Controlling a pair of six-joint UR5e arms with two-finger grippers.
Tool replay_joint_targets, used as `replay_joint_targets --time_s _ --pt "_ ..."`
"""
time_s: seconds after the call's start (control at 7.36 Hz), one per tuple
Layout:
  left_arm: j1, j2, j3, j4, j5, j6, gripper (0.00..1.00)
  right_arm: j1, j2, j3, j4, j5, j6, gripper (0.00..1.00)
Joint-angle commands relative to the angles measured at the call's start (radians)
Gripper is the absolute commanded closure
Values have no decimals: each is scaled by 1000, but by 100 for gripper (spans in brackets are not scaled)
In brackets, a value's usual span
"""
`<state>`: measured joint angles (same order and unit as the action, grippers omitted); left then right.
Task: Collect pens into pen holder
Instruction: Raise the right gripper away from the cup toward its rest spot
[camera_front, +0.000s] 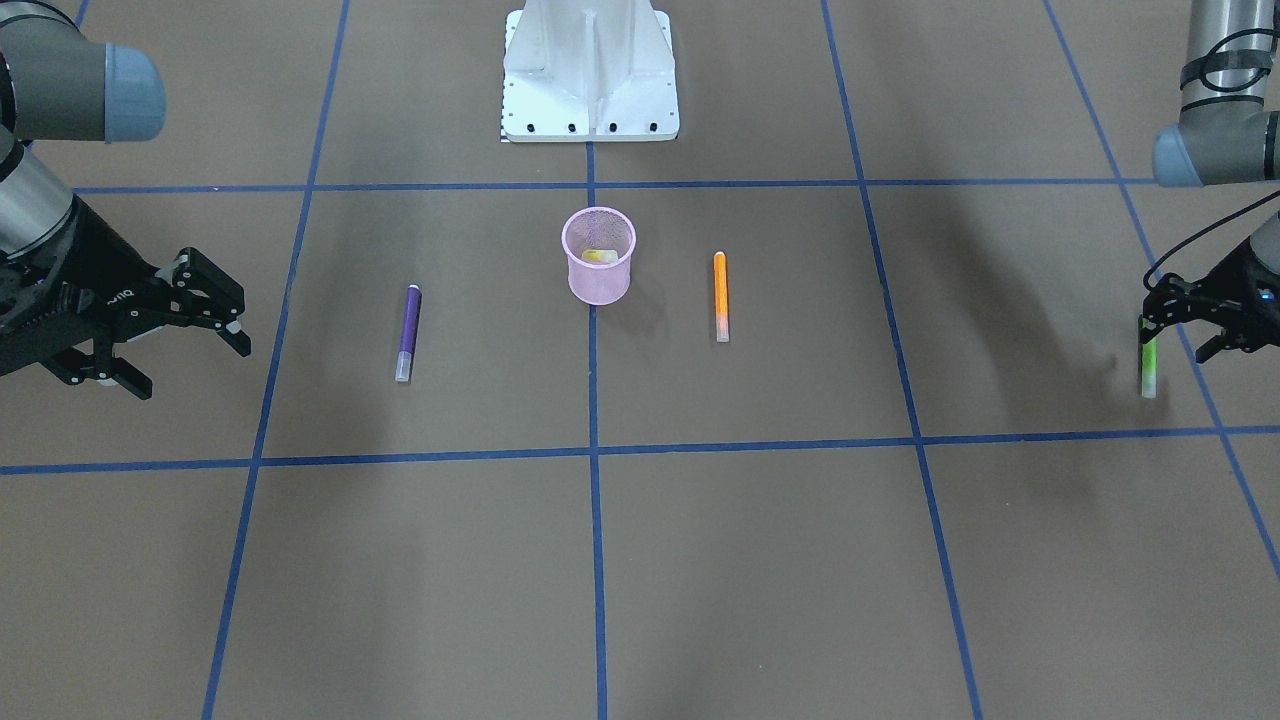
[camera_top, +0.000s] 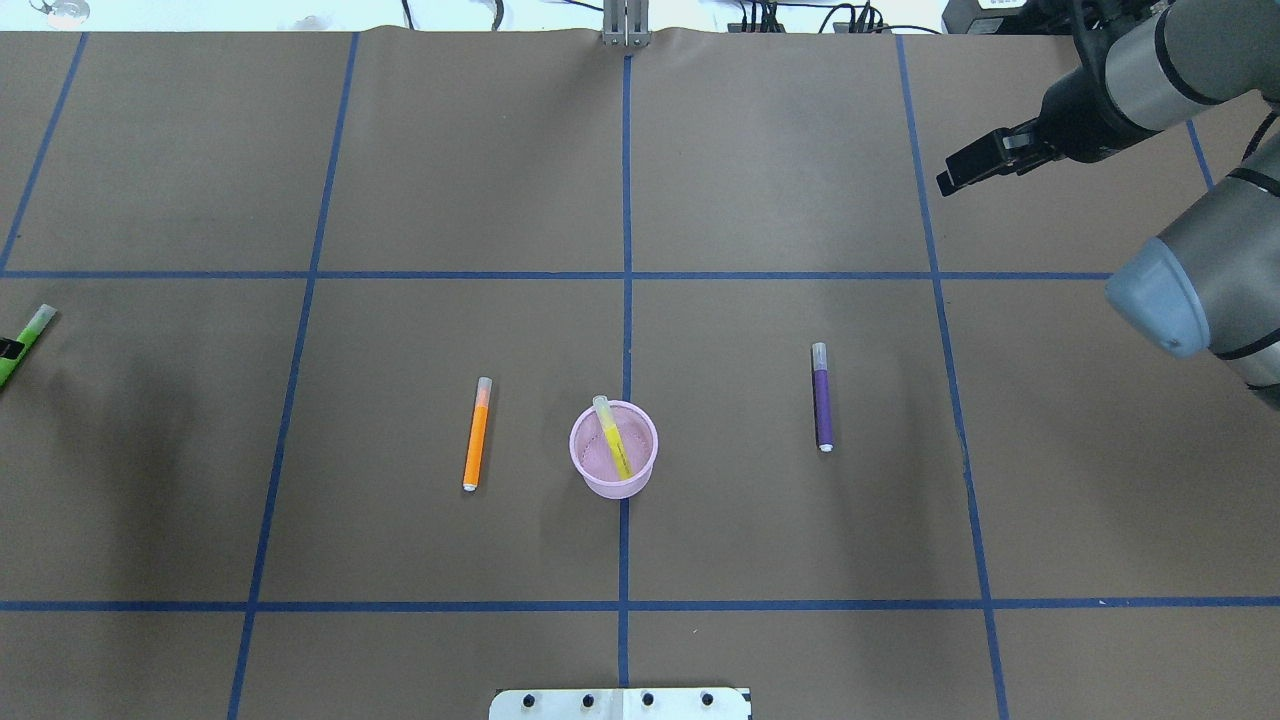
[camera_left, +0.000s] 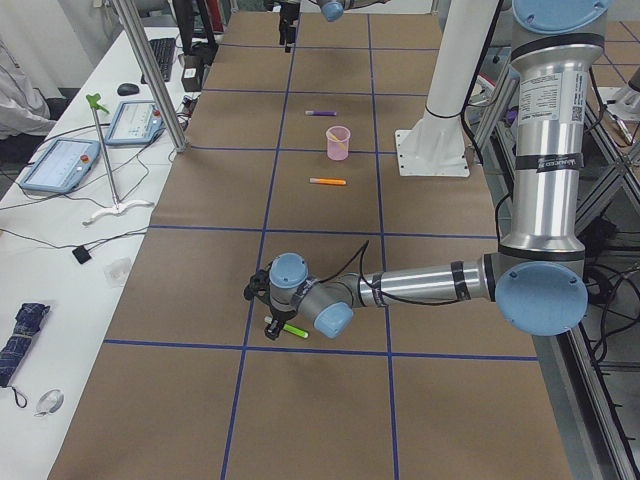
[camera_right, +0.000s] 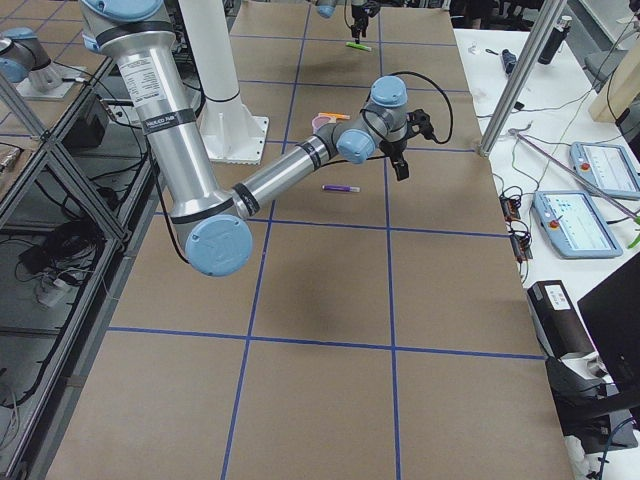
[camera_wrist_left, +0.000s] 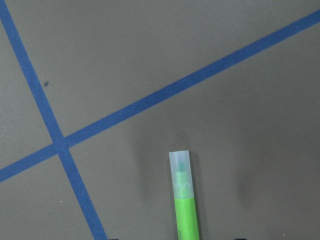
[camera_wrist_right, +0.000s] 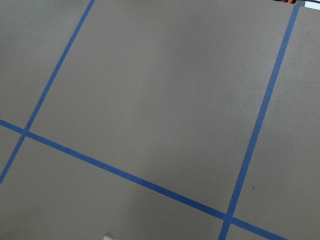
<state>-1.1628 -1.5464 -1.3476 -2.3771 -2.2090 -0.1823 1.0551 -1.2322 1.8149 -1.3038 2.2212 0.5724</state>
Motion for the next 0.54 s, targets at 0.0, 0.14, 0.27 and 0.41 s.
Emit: replay_joint_targets --time_s 0.0,0.14,0.27,0.41 --pt "14 -27 28 1 0 -2 33 0 -7 -2 1 0 0 0" --pt "15 -40 45 1 0 -8 33 0 -9 -2 3 0 0 0" --pt "14 -43 50 1 0 -9 33 0 -9 -2 3 0 0 0" --pt "15 -43 56 -1 0 -16 36 0 -10 -3 3 -3 0 0"
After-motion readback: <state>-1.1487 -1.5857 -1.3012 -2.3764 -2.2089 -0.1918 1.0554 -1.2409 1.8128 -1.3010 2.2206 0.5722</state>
